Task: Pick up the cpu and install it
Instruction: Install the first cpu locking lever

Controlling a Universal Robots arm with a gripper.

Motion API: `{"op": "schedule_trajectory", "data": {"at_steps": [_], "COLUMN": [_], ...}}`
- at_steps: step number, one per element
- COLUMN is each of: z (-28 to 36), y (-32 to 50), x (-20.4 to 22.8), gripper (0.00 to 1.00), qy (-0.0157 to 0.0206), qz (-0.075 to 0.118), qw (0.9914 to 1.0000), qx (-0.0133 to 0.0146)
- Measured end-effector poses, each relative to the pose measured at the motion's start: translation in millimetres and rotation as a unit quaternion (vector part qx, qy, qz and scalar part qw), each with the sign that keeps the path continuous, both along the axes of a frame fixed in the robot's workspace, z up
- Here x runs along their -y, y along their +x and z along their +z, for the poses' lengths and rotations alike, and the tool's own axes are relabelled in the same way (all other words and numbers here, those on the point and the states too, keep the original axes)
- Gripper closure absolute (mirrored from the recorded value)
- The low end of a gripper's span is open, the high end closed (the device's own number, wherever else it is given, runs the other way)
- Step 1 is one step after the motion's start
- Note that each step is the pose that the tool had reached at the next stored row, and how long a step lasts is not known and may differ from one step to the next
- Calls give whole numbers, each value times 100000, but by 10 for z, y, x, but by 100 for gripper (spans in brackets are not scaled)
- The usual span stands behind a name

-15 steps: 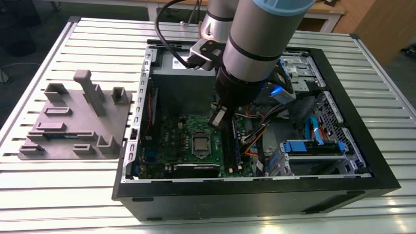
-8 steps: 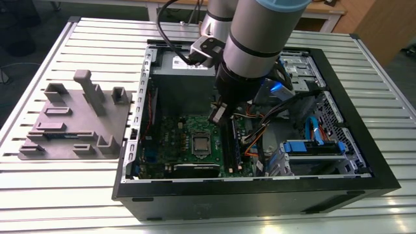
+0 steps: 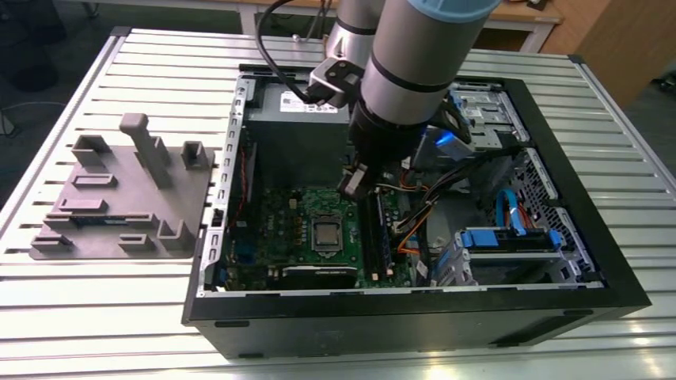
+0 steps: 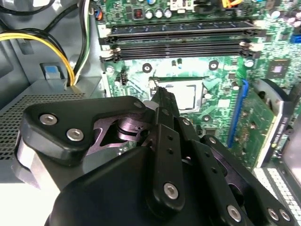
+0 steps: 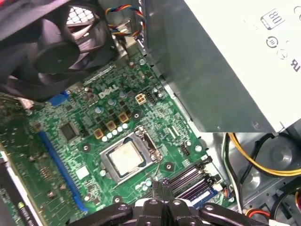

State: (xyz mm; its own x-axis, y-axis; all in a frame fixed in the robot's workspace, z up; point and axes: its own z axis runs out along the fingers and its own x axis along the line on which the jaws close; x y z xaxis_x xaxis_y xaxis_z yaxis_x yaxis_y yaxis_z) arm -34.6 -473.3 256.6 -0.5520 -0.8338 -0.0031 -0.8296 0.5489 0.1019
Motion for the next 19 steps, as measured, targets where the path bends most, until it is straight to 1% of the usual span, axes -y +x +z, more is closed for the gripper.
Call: {"op": "schedule_trajectory", "data": {"at_steps": [2, 4, 5, 6, 8, 11, 12, 14, 19], "z": [-25, -55, -69, -82, -104, -126, -128, -129, -134], "y": [0, 0, 0, 0, -1, -1, -1, -1, -6], "x": [-23, -49, -53, -55, -55, -55, -53, -40, 19], "gripper": [90, 90, 90, 90, 90, 90, 90, 90, 90], "qy": [331, 524, 567, 584, 596, 597, 592, 595, 601], "qz": [9, 140, 430, 920, 2567, 5158, 5589, 5800, 6353], "qw": [99999, 99999, 99997, 99994, 99965, 99865, 99842, 99830, 99796], "qx": [3, 17, 55, 80, 77, 68, 73, 86, 102]}}
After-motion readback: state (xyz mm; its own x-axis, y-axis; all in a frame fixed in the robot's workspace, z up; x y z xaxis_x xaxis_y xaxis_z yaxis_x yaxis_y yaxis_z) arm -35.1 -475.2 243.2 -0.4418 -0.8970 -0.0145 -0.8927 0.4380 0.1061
